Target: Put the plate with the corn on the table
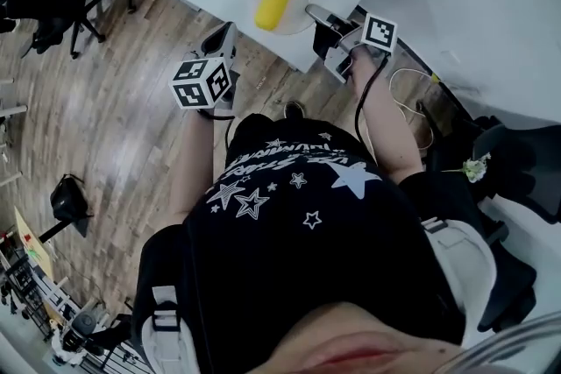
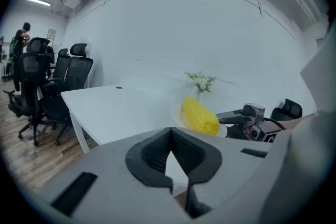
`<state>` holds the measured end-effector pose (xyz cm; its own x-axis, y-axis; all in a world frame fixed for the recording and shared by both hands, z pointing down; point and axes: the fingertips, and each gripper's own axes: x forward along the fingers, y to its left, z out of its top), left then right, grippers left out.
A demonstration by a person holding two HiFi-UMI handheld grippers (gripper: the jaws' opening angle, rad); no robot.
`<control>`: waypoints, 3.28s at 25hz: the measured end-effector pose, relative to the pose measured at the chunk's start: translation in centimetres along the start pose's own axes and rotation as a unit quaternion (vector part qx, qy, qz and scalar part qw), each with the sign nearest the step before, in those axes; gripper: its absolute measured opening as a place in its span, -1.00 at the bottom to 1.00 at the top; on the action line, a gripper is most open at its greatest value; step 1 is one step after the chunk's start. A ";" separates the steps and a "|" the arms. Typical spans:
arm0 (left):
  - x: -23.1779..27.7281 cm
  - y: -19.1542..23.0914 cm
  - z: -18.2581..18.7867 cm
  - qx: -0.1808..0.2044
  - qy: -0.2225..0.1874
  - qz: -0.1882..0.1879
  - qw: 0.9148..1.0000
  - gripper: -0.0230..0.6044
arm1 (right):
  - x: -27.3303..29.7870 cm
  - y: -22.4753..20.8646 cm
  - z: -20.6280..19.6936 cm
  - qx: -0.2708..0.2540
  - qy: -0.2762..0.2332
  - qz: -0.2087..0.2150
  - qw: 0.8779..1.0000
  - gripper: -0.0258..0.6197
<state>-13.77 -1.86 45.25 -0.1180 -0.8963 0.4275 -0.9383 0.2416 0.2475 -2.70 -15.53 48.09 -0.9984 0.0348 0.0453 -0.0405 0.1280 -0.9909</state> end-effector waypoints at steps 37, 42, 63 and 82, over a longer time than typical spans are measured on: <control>28.0 9.5 10.2 0.086 0.110 -0.210 0.968 -0.91 | 9.3 -6.7 16.5 -0.004 -0.216 -0.043 0.975 -0.82; 31.2 10.3 10.6 0.091 0.128 -0.230 0.960 -0.91 | 10.3 -8.2 18.1 0.000 -0.242 -0.050 0.969 -0.82; 39.4 11.3 9.7 0.086 0.175 -0.277 0.941 -0.91 | 12.4 -13.9 22.5 0.028 -0.295 -0.102 0.950 -0.82; 40.2 12.7 8.6 0.079 0.188 -0.266 0.942 -0.91 | 12.6 -15.4 24.0 0.055 -0.322 -0.139 0.935 -0.82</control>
<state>-33.20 -37.98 58.11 0.4789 -0.6731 0.5635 -0.8719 -0.2903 0.3943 -15.60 -40.87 60.91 -0.7648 -0.5928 0.2524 -0.2708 -0.0597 -0.9608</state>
